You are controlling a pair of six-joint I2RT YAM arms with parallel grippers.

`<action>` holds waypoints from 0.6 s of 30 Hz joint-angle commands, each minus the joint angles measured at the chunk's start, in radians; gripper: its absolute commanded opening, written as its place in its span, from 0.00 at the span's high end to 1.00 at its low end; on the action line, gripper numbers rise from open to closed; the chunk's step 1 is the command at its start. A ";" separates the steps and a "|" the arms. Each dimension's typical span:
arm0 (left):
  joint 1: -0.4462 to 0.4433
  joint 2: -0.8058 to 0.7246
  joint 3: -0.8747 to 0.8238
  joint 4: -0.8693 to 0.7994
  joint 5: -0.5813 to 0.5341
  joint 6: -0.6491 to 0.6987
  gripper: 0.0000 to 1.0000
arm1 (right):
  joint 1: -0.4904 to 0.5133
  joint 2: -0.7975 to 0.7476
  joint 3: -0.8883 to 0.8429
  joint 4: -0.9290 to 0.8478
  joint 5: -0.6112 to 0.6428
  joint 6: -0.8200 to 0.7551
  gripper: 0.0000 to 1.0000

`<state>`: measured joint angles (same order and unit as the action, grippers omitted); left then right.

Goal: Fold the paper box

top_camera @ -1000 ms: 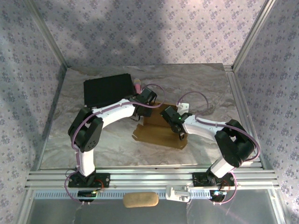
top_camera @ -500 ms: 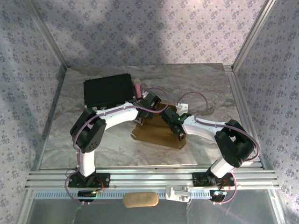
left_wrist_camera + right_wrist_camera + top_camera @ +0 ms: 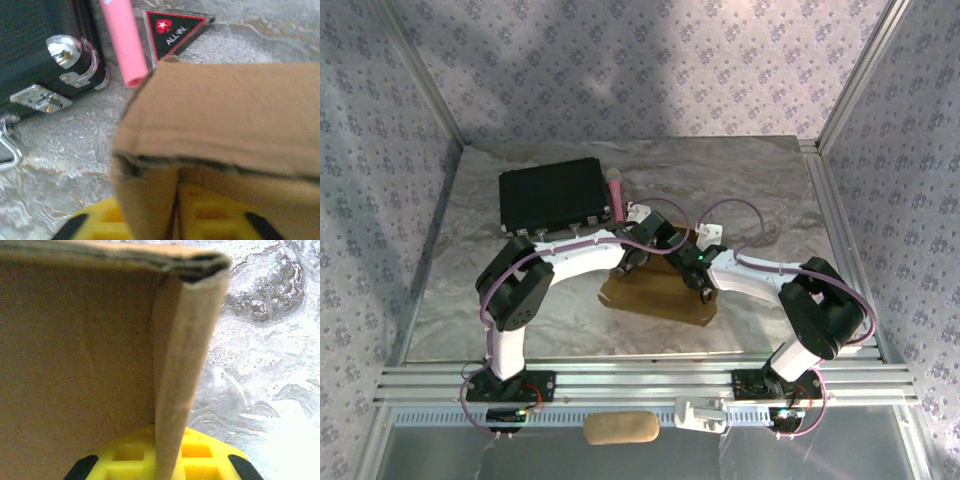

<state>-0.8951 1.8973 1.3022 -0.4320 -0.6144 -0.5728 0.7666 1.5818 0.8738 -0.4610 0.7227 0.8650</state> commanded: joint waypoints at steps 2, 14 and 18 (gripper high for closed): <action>-0.005 -0.115 -0.031 -0.003 0.033 0.020 0.64 | 0.000 -0.014 -0.011 -0.070 0.054 0.025 1.00; -0.053 -0.472 0.089 -0.284 0.025 -0.194 0.47 | -0.056 -0.025 0.073 -0.196 -0.131 0.199 1.00; -0.144 -0.555 0.085 -0.338 -0.067 -0.242 0.49 | -0.124 -0.084 0.087 -0.203 -0.294 0.308 1.00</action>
<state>-0.9867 1.3777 1.3800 -0.6544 -0.6079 -0.7452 0.6796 1.5574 0.9321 -0.6006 0.5541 1.0443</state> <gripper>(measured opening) 0.512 0.077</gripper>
